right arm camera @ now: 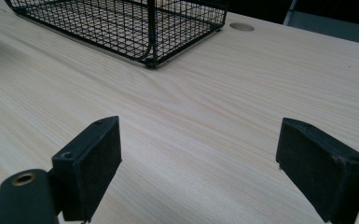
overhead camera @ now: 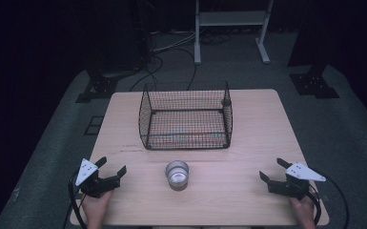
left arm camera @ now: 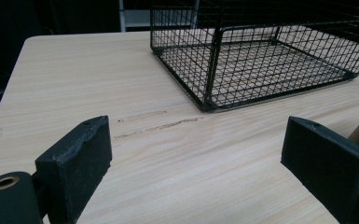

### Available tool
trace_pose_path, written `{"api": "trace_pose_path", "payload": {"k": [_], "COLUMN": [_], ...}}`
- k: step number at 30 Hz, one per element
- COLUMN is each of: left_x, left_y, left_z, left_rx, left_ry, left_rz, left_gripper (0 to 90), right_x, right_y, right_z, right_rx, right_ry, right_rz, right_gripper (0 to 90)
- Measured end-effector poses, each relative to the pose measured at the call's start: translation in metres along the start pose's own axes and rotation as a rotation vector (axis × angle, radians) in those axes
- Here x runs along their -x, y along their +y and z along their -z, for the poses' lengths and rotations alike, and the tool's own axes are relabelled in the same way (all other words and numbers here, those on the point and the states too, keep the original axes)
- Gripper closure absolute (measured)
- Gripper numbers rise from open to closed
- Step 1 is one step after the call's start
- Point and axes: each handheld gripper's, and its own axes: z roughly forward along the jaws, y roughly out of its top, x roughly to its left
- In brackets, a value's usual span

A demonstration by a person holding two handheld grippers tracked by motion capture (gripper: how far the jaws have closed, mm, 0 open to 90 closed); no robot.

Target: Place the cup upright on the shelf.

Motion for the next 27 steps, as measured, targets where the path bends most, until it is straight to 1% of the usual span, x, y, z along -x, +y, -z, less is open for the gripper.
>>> {"api": "trace_pose_path", "payload": {"k": [5, 8, 12, 15, 16, 17, 18, 21, 23, 24, 27], "left_x": [0.003, 0.006, 0.008, 0.011, 0.014, 0.014, 0.016, 0.019, 0.023, 0.024, 0.026], "left_y": [0.001, 0.001, 0.002, 0.003, 0.003, 0.003, 0.003, 0.004, 0.004, 0.004, 0.004], "left_z": [-0.001, -0.001, -0.001, -0.003, -0.005, -0.005, -0.006, -0.008, -0.008, -0.009, -0.010], "left_rx": [0.013, 0.010, 0.012, 0.002, -0.009, -0.009, -0.012, -0.013, -0.018, -0.024, -0.027], "left_ry": [-0.016, -0.025, -0.041, -0.053, -0.056, -0.056, -0.066, -0.078, -0.082, -0.092, -0.102], "left_rz": [-0.021, -0.033, -0.038, -0.050, -0.067, -0.067, -0.077, -0.086, -0.100, -0.107, -0.110], "left_gripper": [7.5, 7.1, 6.8, 5.2, 4.8, 4.9, 4.9, 4.8, 4.8, 4.7, 4.2], "right_x": [0.000, 0.000, 0.000, 0.000, 0.000, 0.000, 0.000, -0.001, -0.001, -0.001, -0.001], "right_y": [0.000, 0.000, 0.000, 0.000, 0.000, 0.000, 0.000, 0.000, 0.000, 0.000, 0.000], "right_z": [0.000, 0.000, 0.000, 0.000, 0.000, 0.000, 0.000, 0.000, 0.000, 0.000, 0.000], "right_rx": [0.002, 0.003, 0.002, 0.002, 0.002, 0.002, 0.002, 0.002, 0.002, 0.002, 0.002], "right_ry": [0.001, 0.000, -0.002, -0.002, -0.003, -0.003, -0.003, -0.003, -0.003, -0.004, -0.004], "right_rz": [0.001, 0.003, 0.003, 0.003, 0.001, 0.001, 0.001, 0.002, 0.005, 0.005, 0.004], "right_gripper": [13.3, 13.4, 13.3, 13.3, 13.3, 13.3, 13.3, 13.3, 13.3, 13.3, 13.3]}}
